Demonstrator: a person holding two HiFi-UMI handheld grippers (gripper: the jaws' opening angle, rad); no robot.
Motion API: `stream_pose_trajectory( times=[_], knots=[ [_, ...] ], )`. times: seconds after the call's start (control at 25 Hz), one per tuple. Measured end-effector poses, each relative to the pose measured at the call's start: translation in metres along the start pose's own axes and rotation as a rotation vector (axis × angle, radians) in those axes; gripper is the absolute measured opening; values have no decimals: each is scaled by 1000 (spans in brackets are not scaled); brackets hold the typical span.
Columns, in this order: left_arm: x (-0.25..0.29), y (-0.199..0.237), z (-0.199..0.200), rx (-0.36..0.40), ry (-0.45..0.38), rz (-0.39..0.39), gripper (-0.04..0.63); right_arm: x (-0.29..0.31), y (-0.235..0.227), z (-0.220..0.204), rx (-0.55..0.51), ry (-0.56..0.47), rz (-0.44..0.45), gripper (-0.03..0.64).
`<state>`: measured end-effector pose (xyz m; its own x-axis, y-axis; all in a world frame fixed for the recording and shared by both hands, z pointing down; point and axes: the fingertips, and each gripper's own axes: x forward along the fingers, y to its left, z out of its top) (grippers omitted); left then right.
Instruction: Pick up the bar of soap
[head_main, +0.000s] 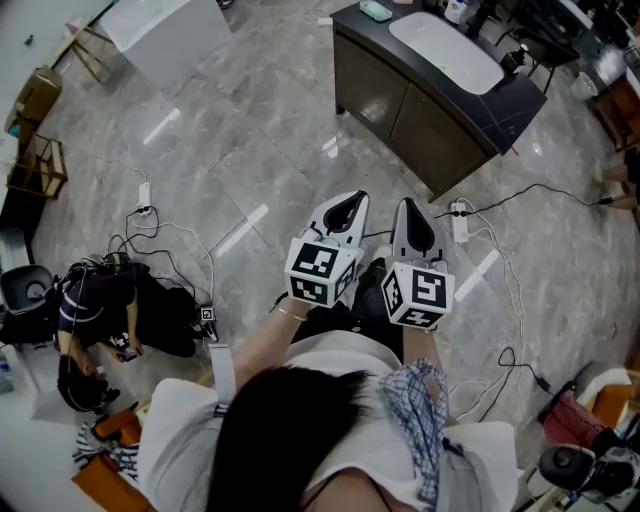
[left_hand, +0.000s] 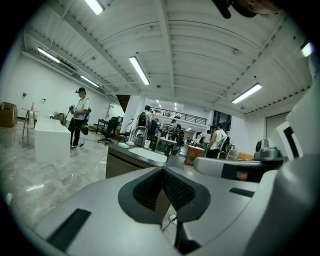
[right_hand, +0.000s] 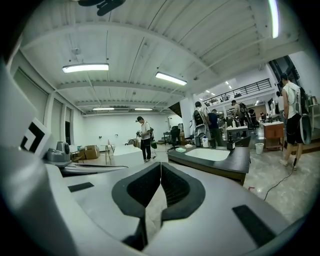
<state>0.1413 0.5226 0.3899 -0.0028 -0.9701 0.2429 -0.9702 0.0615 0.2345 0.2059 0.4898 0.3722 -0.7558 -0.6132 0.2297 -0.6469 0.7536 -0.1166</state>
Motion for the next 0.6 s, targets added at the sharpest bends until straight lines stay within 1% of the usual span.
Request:
stream_pose_trajectory(
  times=[0.16,0.36,0.48,0.6],
  knots=[
    [25,7,5,-5,9,23,11,24,-17,2,-2,26,16,15],
    [67,9,14,-21,16,48,11,57,-48,7,-10,60,40,15],
    [95,8,23,-24,15,67,10,76,-67,12,-28,80,66,15],
    [121,5,30,-25,16,92,11,93,-85,15,-34,100,112,15]
  ],
)
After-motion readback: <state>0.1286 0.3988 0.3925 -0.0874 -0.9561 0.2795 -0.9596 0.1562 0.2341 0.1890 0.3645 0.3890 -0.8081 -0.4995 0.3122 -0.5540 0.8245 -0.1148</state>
